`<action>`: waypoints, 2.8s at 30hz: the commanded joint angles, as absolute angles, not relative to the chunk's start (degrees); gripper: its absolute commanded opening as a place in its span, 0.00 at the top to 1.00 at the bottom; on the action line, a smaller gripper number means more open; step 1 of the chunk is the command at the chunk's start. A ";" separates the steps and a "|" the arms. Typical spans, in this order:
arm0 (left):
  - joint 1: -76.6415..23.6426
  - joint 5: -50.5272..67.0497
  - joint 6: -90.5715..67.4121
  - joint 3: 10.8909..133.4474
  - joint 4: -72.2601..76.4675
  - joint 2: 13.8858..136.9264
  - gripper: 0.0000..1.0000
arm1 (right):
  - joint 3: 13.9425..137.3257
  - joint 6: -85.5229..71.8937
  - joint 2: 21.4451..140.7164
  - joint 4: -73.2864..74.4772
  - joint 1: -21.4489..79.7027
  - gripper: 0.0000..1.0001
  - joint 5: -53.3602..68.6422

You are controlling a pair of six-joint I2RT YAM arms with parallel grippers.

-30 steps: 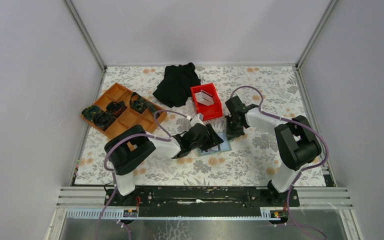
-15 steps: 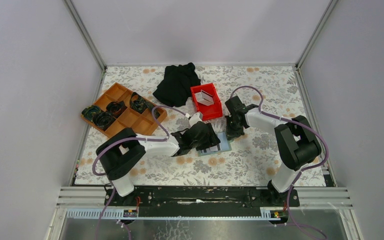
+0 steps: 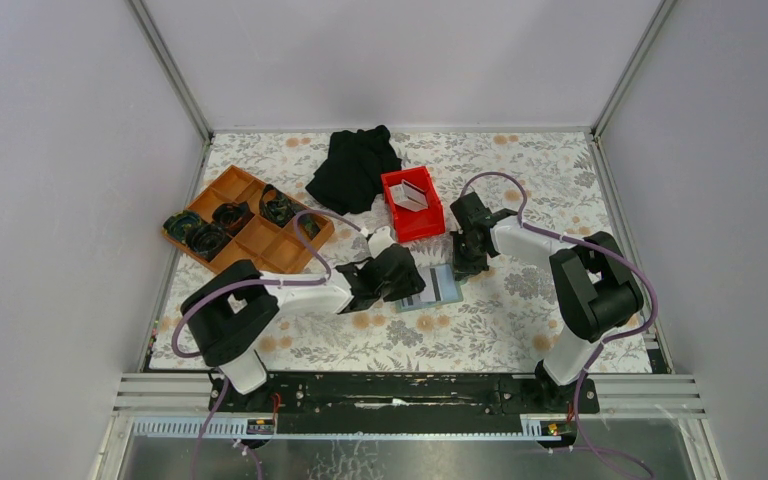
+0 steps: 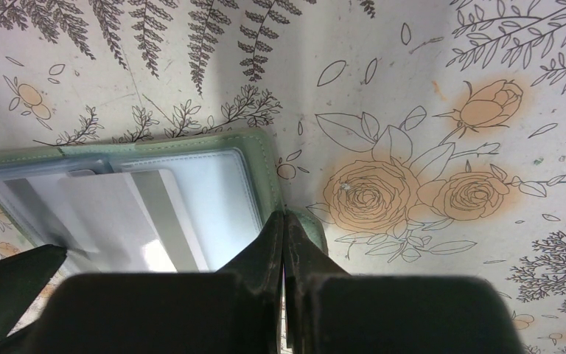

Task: Put the credit cards into the card holder
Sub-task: Insert the credit card into the card holder.

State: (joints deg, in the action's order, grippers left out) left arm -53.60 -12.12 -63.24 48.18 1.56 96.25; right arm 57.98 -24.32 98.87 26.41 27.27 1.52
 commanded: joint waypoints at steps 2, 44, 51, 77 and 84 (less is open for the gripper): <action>-53.59 -16.61 -61.05 45.91 -1.10 93.82 0.46 | 55.76 -25.13 100.83 23.53 28.15 1.00 -0.42; -56.24 -14.65 -53.03 55.36 -3.57 103.54 0.97 | 54.88 -25.03 101.78 22.50 28.18 1.00 0.80; -56.87 -17.07 -53.82 55.47 -4.84 102.56 0.98 | 54.24 -24.83 101.25 22.34 28.19 1.00 0.66; -58.36 -16.49 -52.50 57.70 2.29 106.15 0.99 | 52.69 -24.76 100.66 21.53 28.25 1.00 2.39; -58.60 -17.54 -51.77 60.24 2.30 107.54 0.99 | 52.45 -24.78 100.45 21.49 28.37 1.00 2.55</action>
State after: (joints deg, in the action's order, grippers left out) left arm -58.13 -15.86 -53.25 58.28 0.40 106.72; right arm 55.44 -24.27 97.21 23.46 27.27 2.00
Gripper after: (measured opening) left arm 0.022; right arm 0.011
